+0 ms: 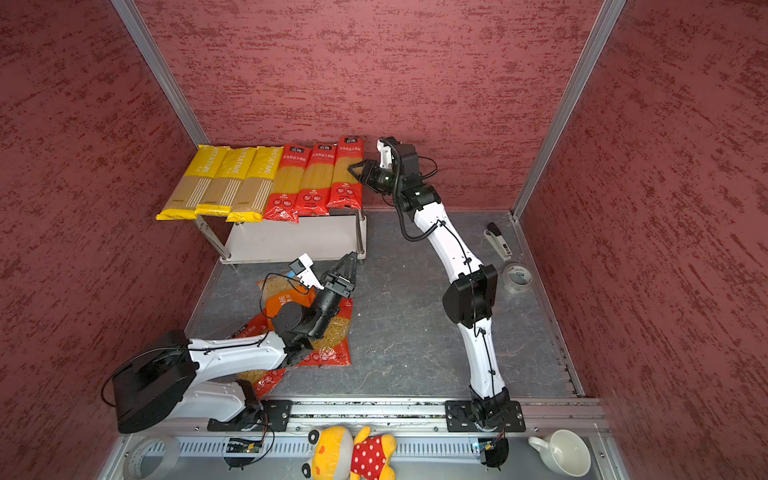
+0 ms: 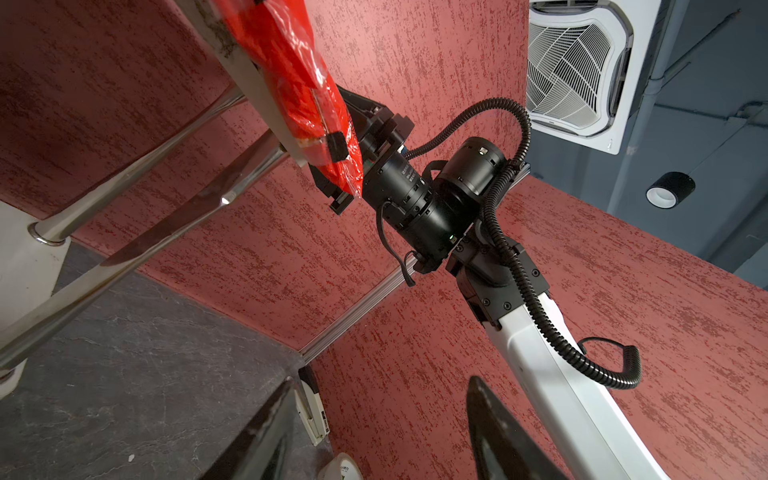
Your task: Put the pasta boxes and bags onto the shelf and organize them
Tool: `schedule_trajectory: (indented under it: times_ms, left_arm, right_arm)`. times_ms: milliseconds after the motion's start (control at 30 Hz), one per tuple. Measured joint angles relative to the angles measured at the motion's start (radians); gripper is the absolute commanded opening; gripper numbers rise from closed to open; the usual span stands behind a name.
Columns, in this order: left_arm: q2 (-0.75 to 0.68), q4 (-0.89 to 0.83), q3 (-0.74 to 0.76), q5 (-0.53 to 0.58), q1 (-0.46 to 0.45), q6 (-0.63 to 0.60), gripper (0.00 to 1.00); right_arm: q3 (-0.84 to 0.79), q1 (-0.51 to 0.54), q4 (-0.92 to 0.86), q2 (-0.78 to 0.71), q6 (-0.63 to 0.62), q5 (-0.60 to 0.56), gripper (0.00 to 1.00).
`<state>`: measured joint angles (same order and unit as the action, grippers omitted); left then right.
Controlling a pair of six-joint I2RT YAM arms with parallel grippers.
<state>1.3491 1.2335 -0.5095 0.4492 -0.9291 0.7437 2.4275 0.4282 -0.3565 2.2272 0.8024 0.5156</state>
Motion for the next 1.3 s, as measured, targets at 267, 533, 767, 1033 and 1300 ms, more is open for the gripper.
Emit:
schedule_trajectory:
  times_ms: [267,533,767,1033,1300]
  left_arm:
    - [-0.051,-0.097,0.006,0.0,-0.003,-0.024,0.65]
    - [-0.119,-0.256,0.006,0.002,-0.01,-0.064,0.65]
    - [-0.164,-0.389,0.006,0.02,-0.015,-0.094,0.65]
    - [-0.235,-0.657,-0.023,0.033,-0.016,-0.117,0.67]
    - [-0.357,-1.114,-0.1,0.031,0.056,-0.087,0.68]
  right_arm:
    - [-0.091,0.0,-0.007,-0.071,-0.027,0.021,0.53]
    - [-0.372,-0.009,0.064,-0.239,-0.019,0.043,0.54]
    - [-0.611,-0.041,0.2,-0.359,0.035,0.071,0.55]
    - [-0.931,-0.098,0.36,-0.541,0.084,0.064,0.55]
    - [-1.349,-0.104,0.503,-0.686,0.138,0.019,0.52]
